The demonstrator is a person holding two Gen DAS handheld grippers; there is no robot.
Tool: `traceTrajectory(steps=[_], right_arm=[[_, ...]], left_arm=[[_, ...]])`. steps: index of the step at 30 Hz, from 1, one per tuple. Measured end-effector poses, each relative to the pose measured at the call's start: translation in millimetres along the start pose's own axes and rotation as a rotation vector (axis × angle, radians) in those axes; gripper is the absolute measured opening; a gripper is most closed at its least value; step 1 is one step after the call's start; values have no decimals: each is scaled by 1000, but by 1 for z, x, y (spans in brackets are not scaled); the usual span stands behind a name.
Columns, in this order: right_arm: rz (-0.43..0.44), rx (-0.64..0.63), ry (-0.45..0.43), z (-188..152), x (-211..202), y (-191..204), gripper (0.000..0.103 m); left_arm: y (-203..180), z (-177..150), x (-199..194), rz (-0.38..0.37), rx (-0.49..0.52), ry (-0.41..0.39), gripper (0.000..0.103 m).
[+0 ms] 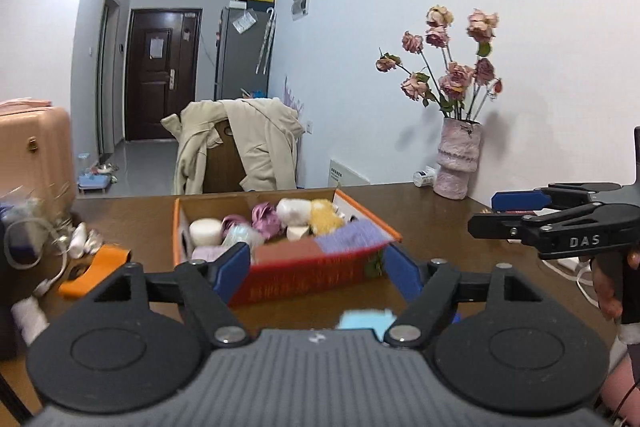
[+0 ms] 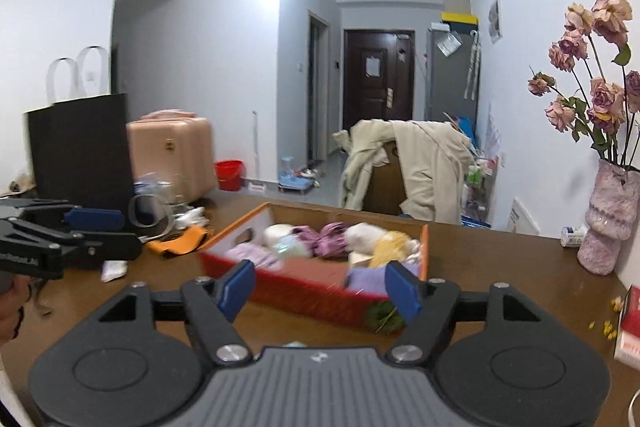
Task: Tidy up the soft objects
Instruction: 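Move both grippers back toward the light-blue plush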
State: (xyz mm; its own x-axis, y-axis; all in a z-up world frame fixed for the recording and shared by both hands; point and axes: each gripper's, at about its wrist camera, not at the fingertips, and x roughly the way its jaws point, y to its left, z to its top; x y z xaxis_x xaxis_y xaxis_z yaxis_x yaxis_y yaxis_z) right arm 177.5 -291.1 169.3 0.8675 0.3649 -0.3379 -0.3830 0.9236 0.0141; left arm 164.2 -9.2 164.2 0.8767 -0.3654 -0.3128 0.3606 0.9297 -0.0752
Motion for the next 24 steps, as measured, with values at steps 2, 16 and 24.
traceTrajectory(steps=[2,16,24], right_arm=[[16,0,-12,-20,-16,14,74],[18,103,82,-93,-50,7,75],[25,175,123,-100,-3,-25,74]], left_arm=[[-4,-21,-20,18,-20,-4,80],[-30,-75,-12,-28,-71,100,84],[-56,-89,71,-19,12,247,83]])
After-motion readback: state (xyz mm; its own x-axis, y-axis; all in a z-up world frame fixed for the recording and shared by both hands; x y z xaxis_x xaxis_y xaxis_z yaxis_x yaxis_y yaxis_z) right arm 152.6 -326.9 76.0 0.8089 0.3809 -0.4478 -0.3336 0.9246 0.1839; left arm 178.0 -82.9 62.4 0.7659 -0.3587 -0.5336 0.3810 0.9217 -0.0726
